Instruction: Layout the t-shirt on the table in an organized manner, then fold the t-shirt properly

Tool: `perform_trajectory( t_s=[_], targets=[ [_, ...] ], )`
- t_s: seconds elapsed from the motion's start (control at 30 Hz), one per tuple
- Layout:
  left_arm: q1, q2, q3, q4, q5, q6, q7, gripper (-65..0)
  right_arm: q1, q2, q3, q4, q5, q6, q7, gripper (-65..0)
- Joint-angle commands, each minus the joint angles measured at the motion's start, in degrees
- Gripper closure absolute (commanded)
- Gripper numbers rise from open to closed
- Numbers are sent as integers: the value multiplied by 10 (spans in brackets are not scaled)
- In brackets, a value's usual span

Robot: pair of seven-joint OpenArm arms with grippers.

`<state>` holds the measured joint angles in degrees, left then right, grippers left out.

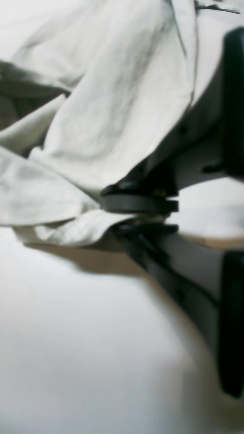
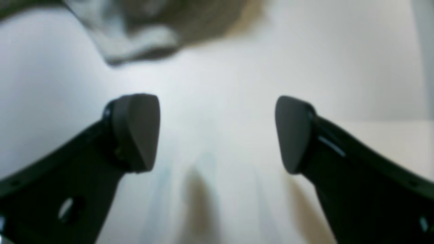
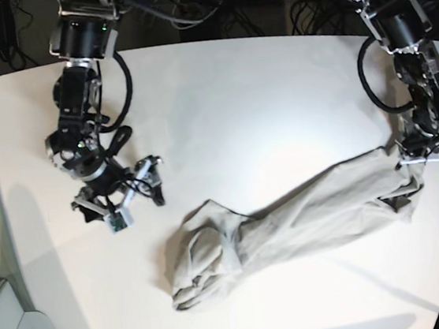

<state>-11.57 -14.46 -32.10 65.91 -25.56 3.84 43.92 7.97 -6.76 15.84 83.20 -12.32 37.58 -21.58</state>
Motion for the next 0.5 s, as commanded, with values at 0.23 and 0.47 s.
perform_trajectory(
  t_s=[0.23,0.47],
  targets=[
    [-11,-11,-2,10,-2,-5,-4,-1,74,-15,-8,-6,67,-8,-136,-544],
    [-8,-10,0,10,-2,-5,-4,-1,156,-15,-9,-91,64,-7,-209,-545]
  ],
)
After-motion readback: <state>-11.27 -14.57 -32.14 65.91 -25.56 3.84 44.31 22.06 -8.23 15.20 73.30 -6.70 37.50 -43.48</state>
